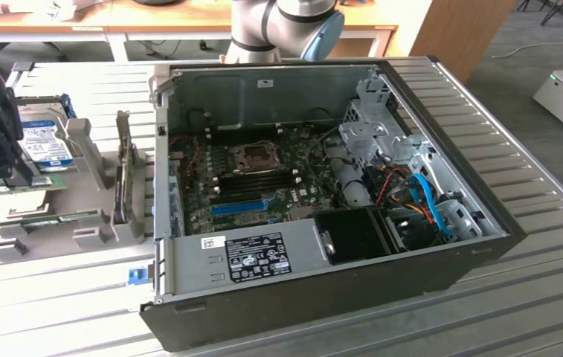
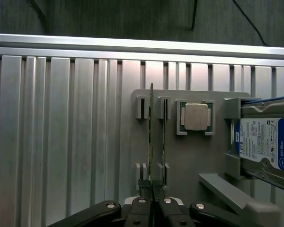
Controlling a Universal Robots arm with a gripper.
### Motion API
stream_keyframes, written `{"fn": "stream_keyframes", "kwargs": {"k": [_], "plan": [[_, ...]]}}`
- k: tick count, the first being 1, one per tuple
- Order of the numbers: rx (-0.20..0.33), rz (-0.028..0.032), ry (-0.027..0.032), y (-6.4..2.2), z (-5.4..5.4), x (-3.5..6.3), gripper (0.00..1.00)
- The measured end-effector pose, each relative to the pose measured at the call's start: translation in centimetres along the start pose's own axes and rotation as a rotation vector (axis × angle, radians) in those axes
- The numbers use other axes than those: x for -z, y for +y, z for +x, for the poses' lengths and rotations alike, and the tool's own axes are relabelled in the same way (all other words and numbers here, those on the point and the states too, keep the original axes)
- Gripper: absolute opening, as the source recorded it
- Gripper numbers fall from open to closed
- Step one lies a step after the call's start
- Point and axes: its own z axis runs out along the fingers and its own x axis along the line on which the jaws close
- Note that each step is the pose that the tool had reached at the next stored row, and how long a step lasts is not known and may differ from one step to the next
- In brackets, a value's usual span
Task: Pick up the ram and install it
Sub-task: 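Pick up the ram and move it above insertion slot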
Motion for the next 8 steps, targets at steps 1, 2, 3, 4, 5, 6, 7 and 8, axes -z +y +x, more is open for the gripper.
{"fn": "stream_keyframes", "kwargs": {"k": [1,2,3,4,5,6,7,8], "plan": [[0.000,0.0000,0.0002,0.01,0.0,0.25,0.13],[0.000,0.0001,0.0006,0.02,0.0,0.50,0.13],[0.000,0.0000,0.0010,0.03,0.0,0.75,0.13],[0.000,0.0001,0.0014,0.04,-0.1,1.02,0.13],[0.000,0.0000,0.0019,0.05,-0.1,1.26,0.13],[0.000,0.0000,0.0025,0.06,-0.1,1.50,0.13],[0.000,0.0000,0.0032,0.06,-0.1,1.74,0.13],[0.000,-0.0001,0.0041,0.07,-0.1,1.99,0.13]]}}
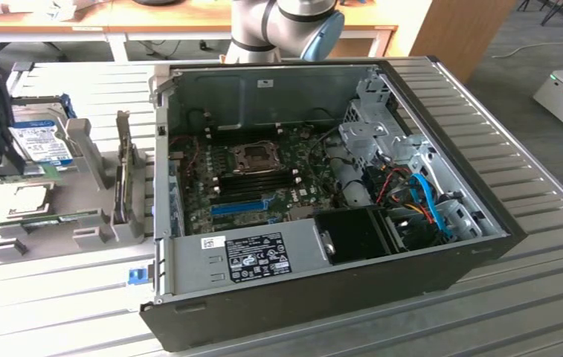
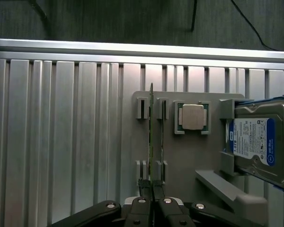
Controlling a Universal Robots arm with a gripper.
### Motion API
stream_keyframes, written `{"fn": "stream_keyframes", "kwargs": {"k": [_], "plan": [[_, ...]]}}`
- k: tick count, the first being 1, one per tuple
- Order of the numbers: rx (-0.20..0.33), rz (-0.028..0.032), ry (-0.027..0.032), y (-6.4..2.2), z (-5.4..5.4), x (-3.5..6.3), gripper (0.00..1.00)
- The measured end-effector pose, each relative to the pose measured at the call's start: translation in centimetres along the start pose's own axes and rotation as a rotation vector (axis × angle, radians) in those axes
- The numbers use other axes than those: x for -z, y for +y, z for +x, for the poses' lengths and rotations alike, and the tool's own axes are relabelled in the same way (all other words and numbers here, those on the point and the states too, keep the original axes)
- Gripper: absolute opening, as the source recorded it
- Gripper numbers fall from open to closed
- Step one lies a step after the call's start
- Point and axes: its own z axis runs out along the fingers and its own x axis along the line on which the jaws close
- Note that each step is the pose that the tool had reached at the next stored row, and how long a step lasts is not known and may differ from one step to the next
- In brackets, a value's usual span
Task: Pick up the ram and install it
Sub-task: 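Pick up the ram and move it above insertion slot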
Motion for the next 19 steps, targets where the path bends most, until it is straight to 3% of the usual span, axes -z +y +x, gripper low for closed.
{"fn": "stream_keyframes", "kwargs": {"k": [11,19], "plan": [[0.000,0.0001,0.0051,0.07,-0.1,1.92,0.13],[0.000,0.0003,0.0056,0.09,-0.1,2.51,0.13]]}}
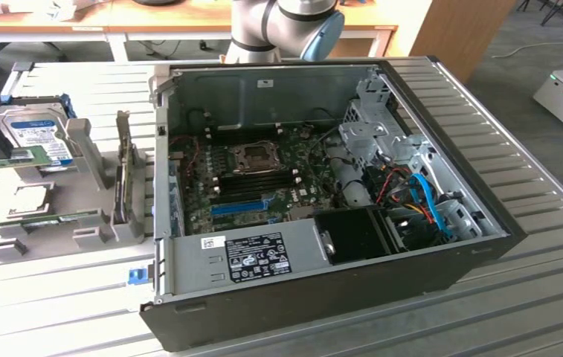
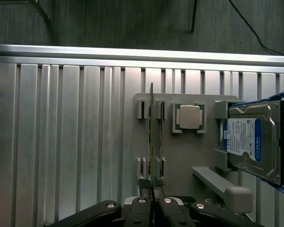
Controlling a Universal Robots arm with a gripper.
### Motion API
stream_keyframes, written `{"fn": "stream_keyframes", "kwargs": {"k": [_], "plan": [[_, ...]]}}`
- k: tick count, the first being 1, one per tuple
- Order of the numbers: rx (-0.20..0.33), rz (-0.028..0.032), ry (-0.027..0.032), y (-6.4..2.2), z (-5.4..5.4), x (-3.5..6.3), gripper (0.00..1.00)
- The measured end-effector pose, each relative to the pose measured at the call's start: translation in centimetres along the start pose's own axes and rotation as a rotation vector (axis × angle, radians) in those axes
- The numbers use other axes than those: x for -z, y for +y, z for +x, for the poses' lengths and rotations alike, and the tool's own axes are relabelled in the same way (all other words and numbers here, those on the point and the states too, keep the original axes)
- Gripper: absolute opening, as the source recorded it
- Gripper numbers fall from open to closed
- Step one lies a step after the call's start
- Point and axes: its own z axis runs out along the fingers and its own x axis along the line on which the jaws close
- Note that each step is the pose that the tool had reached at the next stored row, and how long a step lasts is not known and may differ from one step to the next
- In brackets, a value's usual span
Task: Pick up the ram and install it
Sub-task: 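Pick up the ram and move it above insertion slot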
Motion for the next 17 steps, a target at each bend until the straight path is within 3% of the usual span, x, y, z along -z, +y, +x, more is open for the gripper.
{"fn": "stream_keyframes", "kwargs": {"k": [9,17], "plan": [[0.000,-0.0003,0.0003,-0.03,-0.01,0.02,0.13],[0.000,-0.0002,0.0001,-0.84,0.00,0.04,0.13]]}}
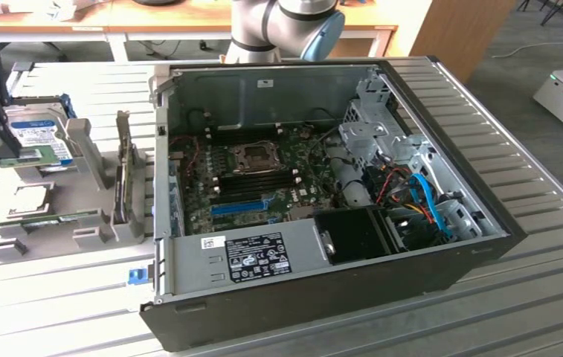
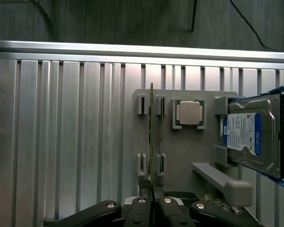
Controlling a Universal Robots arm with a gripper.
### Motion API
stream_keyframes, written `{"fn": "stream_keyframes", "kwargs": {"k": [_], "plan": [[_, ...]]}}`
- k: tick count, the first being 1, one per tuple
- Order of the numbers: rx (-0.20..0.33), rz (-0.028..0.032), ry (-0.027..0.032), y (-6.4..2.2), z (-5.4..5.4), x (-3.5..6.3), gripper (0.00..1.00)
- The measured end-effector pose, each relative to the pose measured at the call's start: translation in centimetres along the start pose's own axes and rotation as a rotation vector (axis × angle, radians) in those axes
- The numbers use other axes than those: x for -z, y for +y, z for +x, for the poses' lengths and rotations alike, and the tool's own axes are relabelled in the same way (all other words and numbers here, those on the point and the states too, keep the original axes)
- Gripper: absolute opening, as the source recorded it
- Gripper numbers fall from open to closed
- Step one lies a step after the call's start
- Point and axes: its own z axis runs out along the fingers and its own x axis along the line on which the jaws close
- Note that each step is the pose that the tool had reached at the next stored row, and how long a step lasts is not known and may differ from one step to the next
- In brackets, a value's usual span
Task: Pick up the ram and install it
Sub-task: 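Pick up the ram and move it above insertion slot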
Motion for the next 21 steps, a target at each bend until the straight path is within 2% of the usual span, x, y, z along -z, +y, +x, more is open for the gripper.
{"fn": "stream_keyframes", "kwargs": {"k": [21], "plan": [[0.000,-0.0001,0.0001,-3.20,0.0,0.12,0.13]]}}
